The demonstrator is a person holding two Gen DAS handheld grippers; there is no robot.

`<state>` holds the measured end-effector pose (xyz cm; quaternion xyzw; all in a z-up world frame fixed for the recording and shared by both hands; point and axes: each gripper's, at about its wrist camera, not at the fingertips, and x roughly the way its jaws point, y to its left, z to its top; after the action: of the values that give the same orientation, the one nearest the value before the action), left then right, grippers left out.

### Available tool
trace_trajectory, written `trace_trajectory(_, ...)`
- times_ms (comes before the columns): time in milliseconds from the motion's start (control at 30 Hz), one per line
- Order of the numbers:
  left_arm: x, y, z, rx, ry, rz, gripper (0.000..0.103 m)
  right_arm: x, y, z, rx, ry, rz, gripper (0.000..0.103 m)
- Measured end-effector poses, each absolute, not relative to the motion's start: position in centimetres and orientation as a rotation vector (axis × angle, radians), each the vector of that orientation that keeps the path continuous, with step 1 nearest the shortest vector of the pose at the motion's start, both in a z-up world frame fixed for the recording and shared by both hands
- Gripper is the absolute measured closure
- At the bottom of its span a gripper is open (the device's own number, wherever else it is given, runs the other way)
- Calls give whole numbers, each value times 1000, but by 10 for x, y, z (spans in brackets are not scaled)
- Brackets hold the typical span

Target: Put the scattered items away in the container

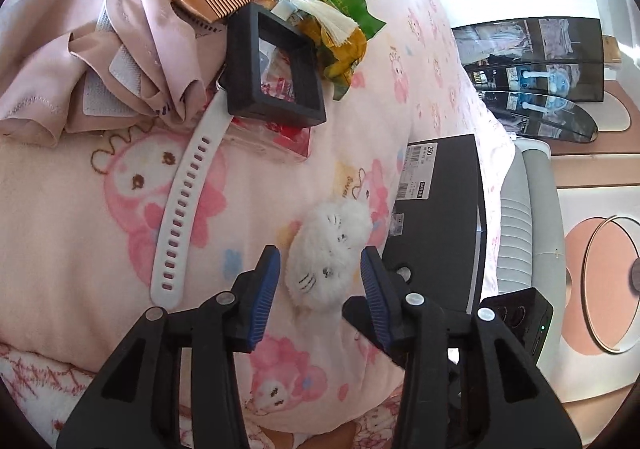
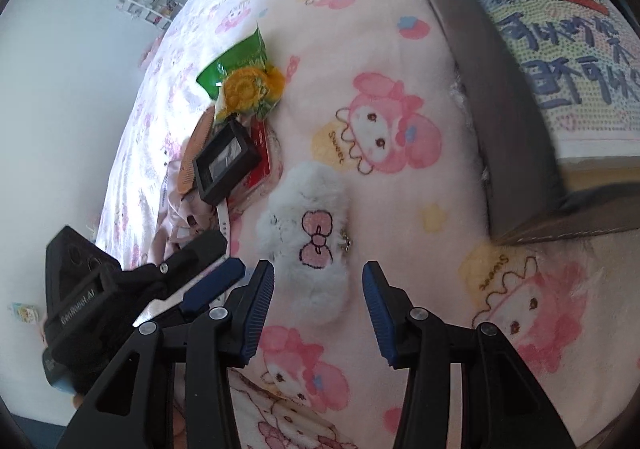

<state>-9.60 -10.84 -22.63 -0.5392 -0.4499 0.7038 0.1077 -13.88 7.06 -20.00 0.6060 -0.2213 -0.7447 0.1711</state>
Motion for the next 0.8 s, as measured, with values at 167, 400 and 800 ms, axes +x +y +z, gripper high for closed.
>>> trace_trajectory(167, -103, -101, -231, -1640, -1268, 2078, 61, -137, 47, -221, 1794, -488, -2065, 60)
trace_trajectory(400, -111, -83, -236, -1724, -1108, 2070, 82, -129, 51, -215, 1777, -393, -2146, 80)
trace_trajectory(800, -105, -80, -227, -1681, -1105, 2072, 70, -127, 70, -198, 1767, -404, -2179, 81)
